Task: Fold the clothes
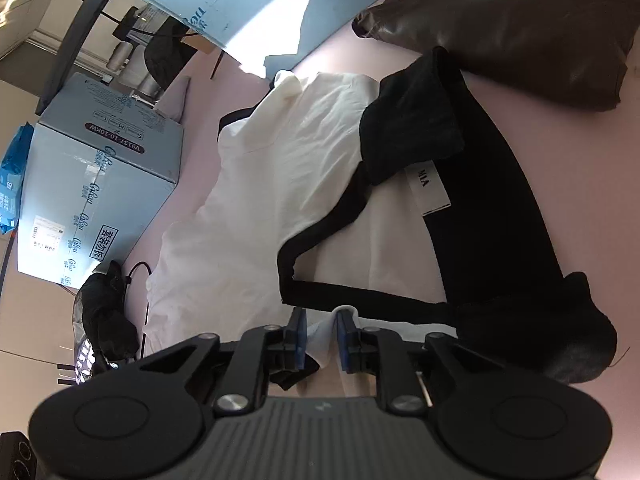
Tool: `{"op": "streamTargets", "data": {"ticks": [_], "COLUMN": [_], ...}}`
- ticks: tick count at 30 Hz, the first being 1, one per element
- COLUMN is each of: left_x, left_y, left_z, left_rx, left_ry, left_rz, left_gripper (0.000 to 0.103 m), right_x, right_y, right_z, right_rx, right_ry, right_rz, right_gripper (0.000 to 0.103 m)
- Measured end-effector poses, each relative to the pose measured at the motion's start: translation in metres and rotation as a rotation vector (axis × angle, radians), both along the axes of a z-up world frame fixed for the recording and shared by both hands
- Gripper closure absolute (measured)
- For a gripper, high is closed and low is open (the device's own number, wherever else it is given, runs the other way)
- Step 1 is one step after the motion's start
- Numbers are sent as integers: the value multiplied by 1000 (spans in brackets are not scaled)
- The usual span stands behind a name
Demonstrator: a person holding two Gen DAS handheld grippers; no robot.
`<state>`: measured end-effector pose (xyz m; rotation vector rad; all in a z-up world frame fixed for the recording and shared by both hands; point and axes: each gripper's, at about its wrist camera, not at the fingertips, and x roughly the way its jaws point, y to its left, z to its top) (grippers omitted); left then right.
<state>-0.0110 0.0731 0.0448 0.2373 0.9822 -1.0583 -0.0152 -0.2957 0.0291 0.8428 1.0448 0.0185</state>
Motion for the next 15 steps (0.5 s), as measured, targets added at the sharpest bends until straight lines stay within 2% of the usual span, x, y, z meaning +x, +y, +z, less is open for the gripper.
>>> {"op": "streamTargets", "data": {"ticks": [1,3,6,7,9,11,15], "left_x": [2,4,8,9,10,11,9], "left_y": [0,-1,-7,-9,-13,-17,-25], "left_z": [0,1,4,5,5,5,6], "left_rx": [-1,-5,-17,-20,-26,-36,-44], "left_ry": [3,5,-8,-13,-15,-11,-26], "left_rz": [-1,-6,-29,-38,-48,-58,-70], "left_gripper": [18,18,18,18,18,18,18], "right_x": [-4,-12,-24,-26,-23,-10,16], "right_y": [-2,-6,-9,-7,0,13,23], "right_z": [6,19,48,55,54,37,-5], "right_rx": [-6,-32,-90,-69,-13,24,34], "right_ry": [-22,-64,-160,-187,-183,-137,-54], "right_rz": [-17,-45,-15,48,129,171,142], "right_gripper": [38,19,19,19,19,19,22]}}
